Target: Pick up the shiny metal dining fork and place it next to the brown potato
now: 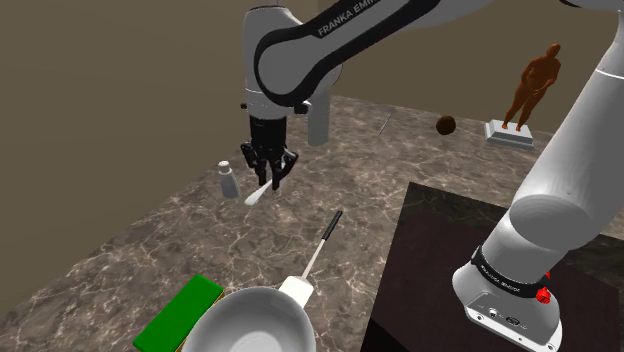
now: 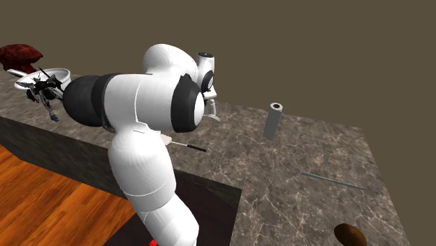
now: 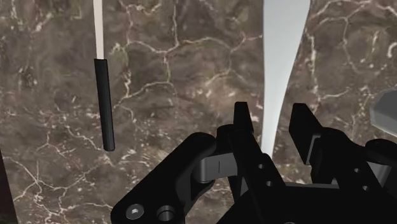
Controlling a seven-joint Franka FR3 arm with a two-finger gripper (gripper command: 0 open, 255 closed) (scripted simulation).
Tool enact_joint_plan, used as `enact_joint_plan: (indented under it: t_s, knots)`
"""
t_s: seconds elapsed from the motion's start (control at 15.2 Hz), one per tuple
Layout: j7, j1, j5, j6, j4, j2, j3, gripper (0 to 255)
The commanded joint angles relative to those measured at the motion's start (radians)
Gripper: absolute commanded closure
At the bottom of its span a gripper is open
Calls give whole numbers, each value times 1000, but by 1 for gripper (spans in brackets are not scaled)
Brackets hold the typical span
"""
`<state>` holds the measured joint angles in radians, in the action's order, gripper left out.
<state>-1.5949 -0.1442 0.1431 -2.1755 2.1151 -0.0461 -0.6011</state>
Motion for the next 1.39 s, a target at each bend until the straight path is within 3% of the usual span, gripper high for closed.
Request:
enact_joint_plan:
  t_s: [0.0,0.59,0.99,1.32]
  knots:
    - [3,-2,8,28,-14,15,0,255]
    - [7,-7,28,141,-86,63,5,255]
    - [194,-50,137,158,104,264,91,255]
    - [331,-71,172,189,233,402,183,255]
